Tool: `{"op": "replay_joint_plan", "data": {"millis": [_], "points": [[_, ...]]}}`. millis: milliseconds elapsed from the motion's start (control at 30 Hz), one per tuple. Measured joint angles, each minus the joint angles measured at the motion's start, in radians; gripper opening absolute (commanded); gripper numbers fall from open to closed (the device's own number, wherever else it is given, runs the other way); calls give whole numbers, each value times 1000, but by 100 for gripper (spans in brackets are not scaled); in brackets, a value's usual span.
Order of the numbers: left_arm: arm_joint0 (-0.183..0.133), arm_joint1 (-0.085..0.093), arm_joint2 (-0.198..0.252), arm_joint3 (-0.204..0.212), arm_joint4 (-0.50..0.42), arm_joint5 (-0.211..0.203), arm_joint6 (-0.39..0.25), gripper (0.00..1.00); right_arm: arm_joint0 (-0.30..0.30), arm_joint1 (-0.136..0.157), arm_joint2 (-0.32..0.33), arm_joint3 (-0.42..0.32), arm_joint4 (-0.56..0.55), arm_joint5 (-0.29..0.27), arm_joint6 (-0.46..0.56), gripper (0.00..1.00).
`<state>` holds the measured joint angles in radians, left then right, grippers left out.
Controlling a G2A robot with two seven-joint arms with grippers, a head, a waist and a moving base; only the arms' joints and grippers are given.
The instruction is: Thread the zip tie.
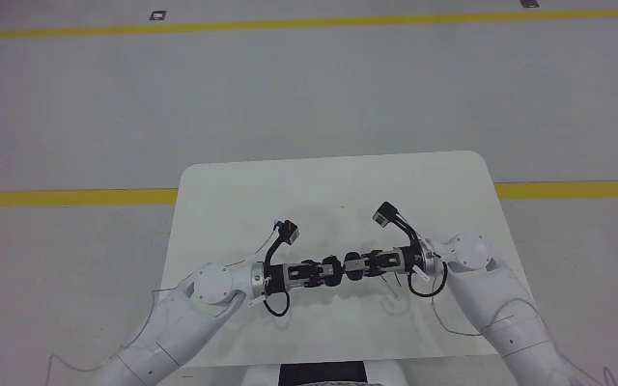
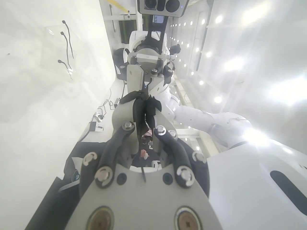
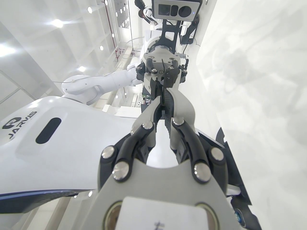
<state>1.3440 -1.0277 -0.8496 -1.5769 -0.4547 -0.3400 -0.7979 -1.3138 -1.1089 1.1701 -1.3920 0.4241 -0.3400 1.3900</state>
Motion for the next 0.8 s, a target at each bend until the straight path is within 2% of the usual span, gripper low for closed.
{"op": "replay_joint_plan", "data": {"millis": [167,300,400,467,500,667,800], "points": [[0,0,-1,0,0,0,1,4,1,0,-2,-1,-2,0,0,0],[1,1,-1,1,0,0,-1,0,1,1,-3,0,-2,0,0,0],[1,1,0,1,-1,1,-1,12,1,1,-3,0,-2,0,0,0],[0,1,0,1,0,1,0,26,1,0,-3,0,-2,0,0,0],[0,1,0,1,0,1,0,29,1,0,-3,0,-2,0,0,0],[0,2,1,2,-2,0,1,31,1,0,-3,1,-3,0,0,0],[0,2,1,2,-2,0,0,28,2,0,-4,1,-4,0,0,0]]}}
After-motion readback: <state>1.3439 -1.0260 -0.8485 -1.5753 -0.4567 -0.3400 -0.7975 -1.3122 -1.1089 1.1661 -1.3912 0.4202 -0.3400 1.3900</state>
